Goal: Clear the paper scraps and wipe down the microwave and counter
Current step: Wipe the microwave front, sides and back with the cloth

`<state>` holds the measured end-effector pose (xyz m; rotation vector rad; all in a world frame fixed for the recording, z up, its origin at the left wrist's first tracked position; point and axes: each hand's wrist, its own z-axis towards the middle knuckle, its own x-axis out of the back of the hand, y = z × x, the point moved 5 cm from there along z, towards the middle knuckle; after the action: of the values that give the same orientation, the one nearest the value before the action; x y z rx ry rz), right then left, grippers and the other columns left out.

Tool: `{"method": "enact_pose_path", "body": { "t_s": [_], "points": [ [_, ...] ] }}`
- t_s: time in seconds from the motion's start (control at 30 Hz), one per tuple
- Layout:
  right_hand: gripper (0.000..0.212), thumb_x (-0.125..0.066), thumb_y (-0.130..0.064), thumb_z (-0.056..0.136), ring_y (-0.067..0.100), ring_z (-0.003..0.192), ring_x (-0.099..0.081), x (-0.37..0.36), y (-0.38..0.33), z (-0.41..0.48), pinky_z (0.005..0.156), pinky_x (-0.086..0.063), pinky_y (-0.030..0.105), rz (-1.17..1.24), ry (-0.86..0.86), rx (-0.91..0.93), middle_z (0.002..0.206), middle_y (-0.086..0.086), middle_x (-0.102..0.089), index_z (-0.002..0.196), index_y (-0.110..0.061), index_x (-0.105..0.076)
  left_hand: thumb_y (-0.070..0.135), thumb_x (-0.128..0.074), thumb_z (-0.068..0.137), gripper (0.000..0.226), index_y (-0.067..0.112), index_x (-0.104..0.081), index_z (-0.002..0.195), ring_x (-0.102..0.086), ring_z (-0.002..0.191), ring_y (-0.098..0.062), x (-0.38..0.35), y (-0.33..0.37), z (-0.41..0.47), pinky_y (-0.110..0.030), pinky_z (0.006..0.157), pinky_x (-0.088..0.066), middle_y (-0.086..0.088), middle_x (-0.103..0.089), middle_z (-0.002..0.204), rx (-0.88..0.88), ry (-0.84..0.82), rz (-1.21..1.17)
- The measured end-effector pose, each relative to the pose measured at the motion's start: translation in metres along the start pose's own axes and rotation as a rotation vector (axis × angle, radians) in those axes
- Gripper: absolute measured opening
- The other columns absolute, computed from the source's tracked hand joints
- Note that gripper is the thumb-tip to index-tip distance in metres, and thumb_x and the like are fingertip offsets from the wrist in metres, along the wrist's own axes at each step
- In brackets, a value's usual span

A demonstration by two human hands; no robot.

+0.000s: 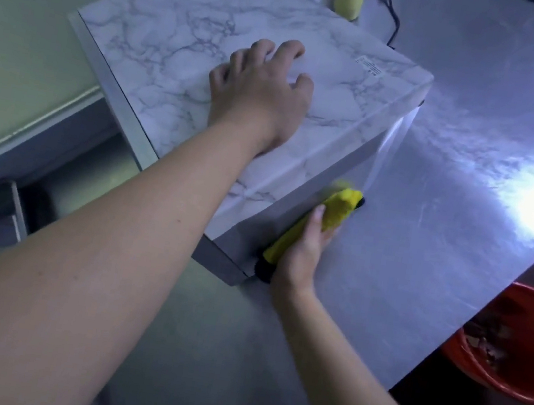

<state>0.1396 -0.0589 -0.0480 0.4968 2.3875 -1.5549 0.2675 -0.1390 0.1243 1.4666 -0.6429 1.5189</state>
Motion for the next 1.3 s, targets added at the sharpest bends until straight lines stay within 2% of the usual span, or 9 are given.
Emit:
{"method": "enact_pose_path", "body": {
  "t_s": [0.1,0.23,0.33,0.47,0.6,0.77,0.93,1.1,1.3],
  "points": [
    [0.082,-0.046,-0.048,0.09,-0.001,0.151,-0.008,-0.022,0.027,-0.074,0.127,-0.006,0.033,-0.006,-0.02,-0.065,0.166,-0.017,-0.003,0.159,-0.031,-0.004,0.048,-0.032,0.094,0.043,0.044,-0.042,0.136,-0.03,0.137,-0.02,0.0,0.001,-0.001,-0.041,0.112,-0.018,0.008,-0.037,0.15,0.005,-0.001,0.008],
    [0.062,-0.041,-0.036,0.105,-0.019,0.143,0.007,-0.04,0.038,-0.146,0.115,-0.001,0.005,-0.002,-0.237,-0.076,0.157,-0.032,0.02,0.143,-0.056,0.004,0.047,-0.033,0.094,0.043,0.044,-0.043,0.136,-0.031,0.137,-0.021,0.002,0.0,-0.002,-0.04,0.111,-0.018,0.008,-0.038,0.149,0.011,-0.007,-0.005],
    [0.061,-0.051,-0.031,0.102,-0.01,0.143,-0.027,-0.014,0.021,-0.151,0.121,-0.024,0.022,0.135,-0.31,-0.085,0.159,-0.027,-0.027,0.154,-0.036,-0.02,0.046,-0.033,0.095,0.042,0.044,-0.043,0.136,-0.031,0.137,-0.021,0.003,0.001,-0.003,-0.039,0.112,-0.018,0.008,-0.038,0.149,0.008,-0.009,-0.002],
    [0.063,-0.067,-0.05,0.083,0.051,0.124,-0.054,0.044,-0.013,-0.118,0.101,-0.044,0.062,0.253,-0.296,-0.244,0.144,0.008,-0.057,0.142,-0.04,-0.05,0.047,-0.034,0.095,0.043,0.043,-0.043,0.136,-0.033,0.136,-0.021,0.003,0.0,-0.001,-0.039,0.111,-0.019,0.007,-0.039,0.149,-0.001,-0.001,0.002],
    [0.042,-0.054,-0.045,0.091,0.035,0.099,-0.071,0.086,-0.076,-0.047,0.077,-0.059,0.057,0.149,-0.15,0.009,0.116,0.008,-0.073,0.131,-0.038,-0.06,0.047,-0.034,0.095,0.043,0.042,-0.043,0.137,-0.033,0.136,-0.023,0.002,0.0,-0.001,-0.041,0.112,-0.02,0.005,-0.039,0.149,-0.004,0.003,0.007],
    [0.064,-0.047,-0.034,0.091,0.027,0.134,-0.048,0.049,-0.146,0.049,0.115,-0.036,0.053,-0.041,-0.162,0.378,0.151,0.013,-0.047,0.151,-0.014,-0.038,0.047,-0.034,0.095,0.043,0.043,-0.042,0.136,-0.032,0.136,-0.023,0.001,0.0,0.0,-0.042,0.112,-0.019,0.006,-0.039,0.149,-0.007,0.003,0.008],
    [0.058,-0.044,-0.013,0.102,0.029,0.154,-0.015,-0.013,-0.137,0.074,0.125,-0.013,0.05,-0.277,-0.184,0.688,0.164,0.02,-0.018,0.154,0.001,-0.024,0.047,-0.033,0.095,0.043,0.043,-0.041,0.137,-0.03,0.137,-0.021,0.001,0.0,-0.002,-0.042,0.113,-0.017,0.007,-0.037,0.15,0.001,-0.006,0.004],
    [0.062,-0.044,-0.025,0.098,0.028,0.155,-0.004,-0.016,-0.074,0.003,0.122,-0.006,0.06,-0.332,-0.107,0.713,0.168,0.01,-0.006,0.156,-0.018,-0.024,0.048,-0.033,0.095,0.043,0.043,-0.04,0.137,-0.028,0.138,-0.019,0.0,0.001,0.0,-0.042,0.113,-0.016,0.008,-0.035,0.15,0.005,-0.001,-0.004],
    [0.066,-0.043,-0.037,0.098,0.041,0.152,0.01,-0.038,0.02,-0.138,0.118,-0.001,0.065,-0.477,-0.391,0.779,0.168,-0.004,0.007,0.158,-0.042,-0.014,0.047,-0.032,0.095,0.043,0.043,-0.041,0.137,-0.027,0.138,-0.018,-0.002,-0.001,-0.001,-0.042,0.114,-0.014,0.008,-0.035,0.151,0.003,-0.006,-0.016]
  ]
}}
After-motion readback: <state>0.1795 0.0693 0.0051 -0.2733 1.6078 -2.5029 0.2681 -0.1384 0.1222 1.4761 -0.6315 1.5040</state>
